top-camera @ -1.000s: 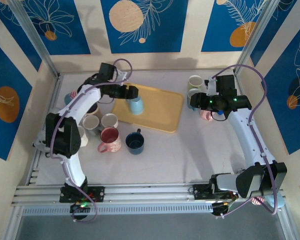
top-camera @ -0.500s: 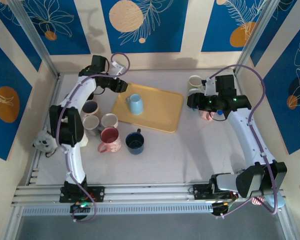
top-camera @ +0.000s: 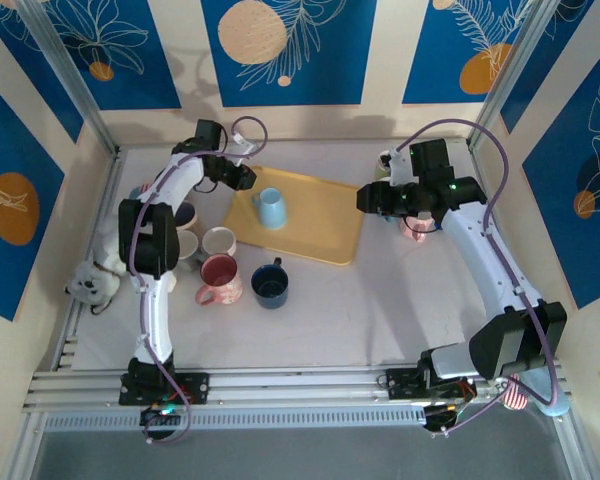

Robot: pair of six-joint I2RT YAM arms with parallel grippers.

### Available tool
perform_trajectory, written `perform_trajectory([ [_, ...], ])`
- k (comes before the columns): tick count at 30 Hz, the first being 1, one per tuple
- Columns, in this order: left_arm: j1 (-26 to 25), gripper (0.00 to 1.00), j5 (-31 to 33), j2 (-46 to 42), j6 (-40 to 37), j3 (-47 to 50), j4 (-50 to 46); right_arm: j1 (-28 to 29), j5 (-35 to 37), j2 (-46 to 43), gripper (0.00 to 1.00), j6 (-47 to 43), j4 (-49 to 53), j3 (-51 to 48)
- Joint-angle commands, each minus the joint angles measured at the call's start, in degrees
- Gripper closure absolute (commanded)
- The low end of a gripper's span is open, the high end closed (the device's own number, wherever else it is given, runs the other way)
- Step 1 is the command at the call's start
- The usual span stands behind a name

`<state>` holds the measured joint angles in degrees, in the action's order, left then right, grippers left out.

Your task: Turn the mug right side up

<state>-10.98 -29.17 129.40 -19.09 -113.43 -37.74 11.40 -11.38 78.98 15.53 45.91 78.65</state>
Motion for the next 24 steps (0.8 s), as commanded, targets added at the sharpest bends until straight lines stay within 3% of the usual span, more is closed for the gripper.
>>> perform_trajectory([
  [1,-0.7,0.82,-3.1,1.8,-2.5,-1.9,-0.9,0.3,-0.8,0.3,0.47,-0.2,0.8,1.8],
  [13,-2.1,0.85,-5.5,0.0,-5.6,2.4,-2.7,0.3,-0.4,0.6,0.48,0.1,0.0,2.0],
  [24,-2.6,0.86,-6.3,-13.4,-7.0,18.0,-1.6,0.4,-1.3,1.6,0.48,1.2,-1.6,2.1],
])
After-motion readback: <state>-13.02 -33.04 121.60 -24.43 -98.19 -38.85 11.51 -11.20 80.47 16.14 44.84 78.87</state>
